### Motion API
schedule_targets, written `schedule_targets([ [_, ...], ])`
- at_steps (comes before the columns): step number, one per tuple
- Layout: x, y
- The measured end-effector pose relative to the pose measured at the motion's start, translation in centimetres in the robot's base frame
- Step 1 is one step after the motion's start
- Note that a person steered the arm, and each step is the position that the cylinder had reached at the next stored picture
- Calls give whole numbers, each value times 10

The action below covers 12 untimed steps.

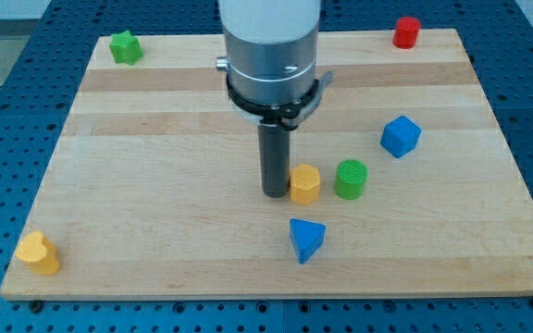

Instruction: Push the yellow hexagon to the bottom right

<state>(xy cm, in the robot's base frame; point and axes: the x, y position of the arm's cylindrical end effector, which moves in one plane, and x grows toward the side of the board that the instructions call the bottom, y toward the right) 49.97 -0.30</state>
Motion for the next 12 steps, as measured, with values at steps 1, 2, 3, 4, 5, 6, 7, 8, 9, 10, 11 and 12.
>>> schedule_targets([
  [1, -24, 2],
  [2, -27, 19],
  [3, 8, 22],
  [4, 30, 29],
  [5, 30, 55],
  [6, 36, 90],
  [7, 57, 100],
  [8, 74, 100],
  [9, 78, 120],
  [10, 87, 144],
  [11, 92, 168],
  [12, 92, 187],
])
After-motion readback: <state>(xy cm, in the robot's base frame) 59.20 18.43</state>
